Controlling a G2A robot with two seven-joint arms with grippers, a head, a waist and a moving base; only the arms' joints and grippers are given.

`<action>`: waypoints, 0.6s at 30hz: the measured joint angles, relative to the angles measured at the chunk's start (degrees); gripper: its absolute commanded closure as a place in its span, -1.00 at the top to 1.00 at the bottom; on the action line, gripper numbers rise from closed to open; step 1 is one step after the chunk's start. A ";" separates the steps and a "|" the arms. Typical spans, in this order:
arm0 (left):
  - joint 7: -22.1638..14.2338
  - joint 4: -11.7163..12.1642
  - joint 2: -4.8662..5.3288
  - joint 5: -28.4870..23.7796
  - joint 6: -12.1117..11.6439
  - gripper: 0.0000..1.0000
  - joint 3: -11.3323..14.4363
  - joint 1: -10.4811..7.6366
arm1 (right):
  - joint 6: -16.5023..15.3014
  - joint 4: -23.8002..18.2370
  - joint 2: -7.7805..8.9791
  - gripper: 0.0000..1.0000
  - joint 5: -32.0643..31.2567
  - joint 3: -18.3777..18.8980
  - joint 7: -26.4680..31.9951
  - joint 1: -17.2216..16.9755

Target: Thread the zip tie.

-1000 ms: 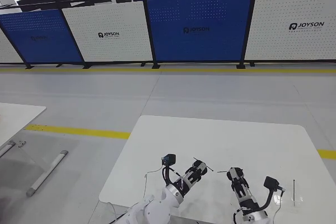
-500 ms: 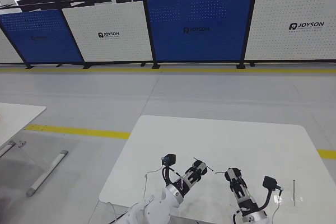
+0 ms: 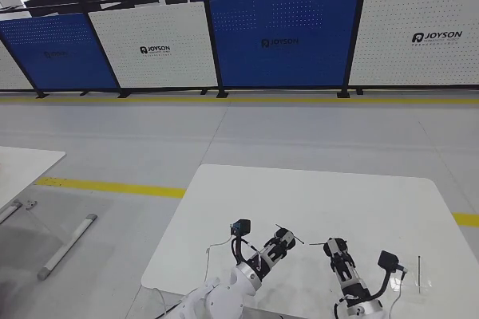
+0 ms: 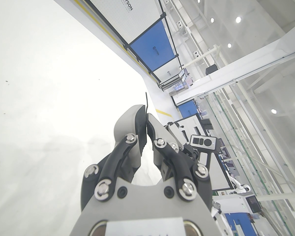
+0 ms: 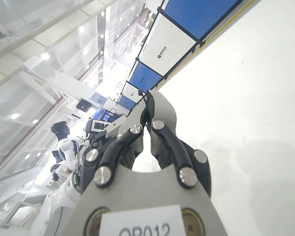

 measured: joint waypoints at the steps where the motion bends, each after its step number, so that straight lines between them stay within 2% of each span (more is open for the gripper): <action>1: 0.00 0.00 0.00 0.00 0.00 -1.00 0.00 0.00 | 0.22 0.16 -0.15 -1.00 0.14 -0.08 0.31 0.21; 10: 0.00 0.00 0.00 0.00 0.00 -1.00 0.00 0.00 | 1.18 1.22 -1.16 -1.00 -0.11 -0.50 1.03 1.10; 18: 0.00 0.00 0.00 0.00 0.00 -1.00 0.00 0.00 | 0.68 1.48 -1.75 -1.00 -1.08 -0.23 1.40 0.82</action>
